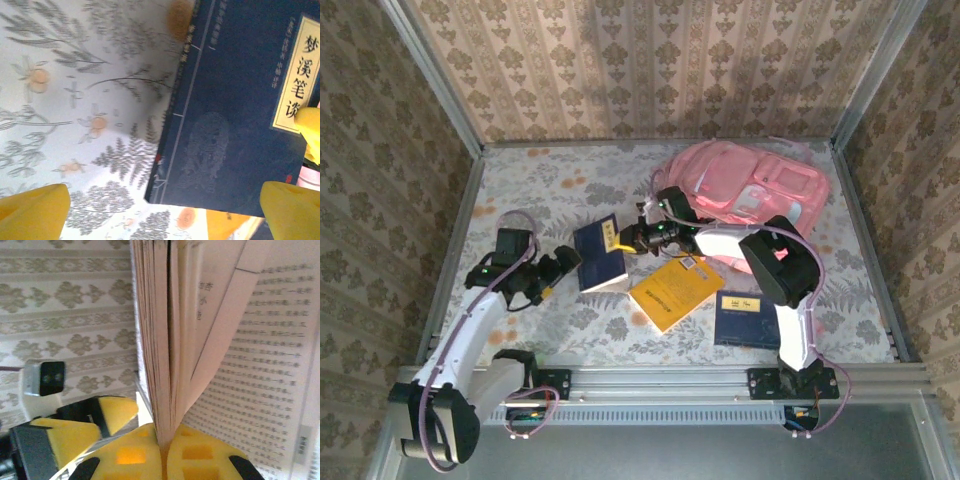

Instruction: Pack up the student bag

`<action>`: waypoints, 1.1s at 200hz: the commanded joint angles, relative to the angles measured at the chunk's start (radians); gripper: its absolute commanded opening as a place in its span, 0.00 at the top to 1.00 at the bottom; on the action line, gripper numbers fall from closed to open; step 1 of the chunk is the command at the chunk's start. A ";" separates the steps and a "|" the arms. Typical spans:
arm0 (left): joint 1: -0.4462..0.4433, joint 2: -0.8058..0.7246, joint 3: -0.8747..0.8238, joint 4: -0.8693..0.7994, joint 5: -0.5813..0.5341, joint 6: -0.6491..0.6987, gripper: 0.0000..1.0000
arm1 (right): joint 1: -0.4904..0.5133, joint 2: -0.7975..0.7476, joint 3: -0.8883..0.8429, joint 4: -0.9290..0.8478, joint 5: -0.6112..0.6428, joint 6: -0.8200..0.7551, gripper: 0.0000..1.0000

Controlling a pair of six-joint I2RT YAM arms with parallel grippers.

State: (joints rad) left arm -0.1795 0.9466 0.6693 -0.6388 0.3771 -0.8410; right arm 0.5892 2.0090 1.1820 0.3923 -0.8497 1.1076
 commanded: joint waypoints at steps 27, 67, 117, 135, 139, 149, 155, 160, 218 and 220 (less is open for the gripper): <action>0.023 0.006 -0.006 0.149 0.119 -0.005 0.00 | 0.015 -0.094 -0.055 0.279 -0.058 0.165 1.00; 0.037 0.050 -0.070 0.366 0.233 -0.083 0.03 | 0.018 -0.107 -0.093 0.414 -0.040 0.267 1.00; 0.049 0.083 -0.112 0.640 0.364 -0.194 0.27 | 0.027 -0.072 -0.142 0.622 -0.020 0.413 1.00; 0.049 0.059 -0.097 0.651 0.363 -0.199 0.47 | 0.028 -0.070 -0.156 0.622 -0.013 0.406 1.00; 0.049 0.051 -0.091 0.642 0.360 -0.193 0.51 | 0.026 -0.071 -0.157 0.619 -0.012 0.402 1.00; 0.049 0.034 -0.074 0.611 0.353 -0.172 0.62 | 0.025 -0.079 -0.163 0.592 -0.005 0.380 1.00; 0.049 0.023 -0.066 0.593 0.350 -0.158 0.67 | 0.023 -0.088 -0.166 0.562 0.005 0.356 0.99; 0.049 0.015 -0.059 0.583 0.349 -0.146 0.72 | 0.022 -0.099 -0.169 0.532 0.012 0.333 0.97; 0.051 -0.022 -0.036 0.594 0.414 -0.104 1.00 | 0.017 -0.229 -0.142 0.069 0.093 -0.001 0.36; 0.050 -0.022 -0.035 0.599 0.421 -0.106 1.00 | 0.016 -0.231 -0.142 0.067 0.093 -0.002 0.35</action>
State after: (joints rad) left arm -0.1356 0.9409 0.5968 -0.0849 0.7181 -0.9672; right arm 0.6102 1.8496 1.0195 0.6487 -0.8074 1.2697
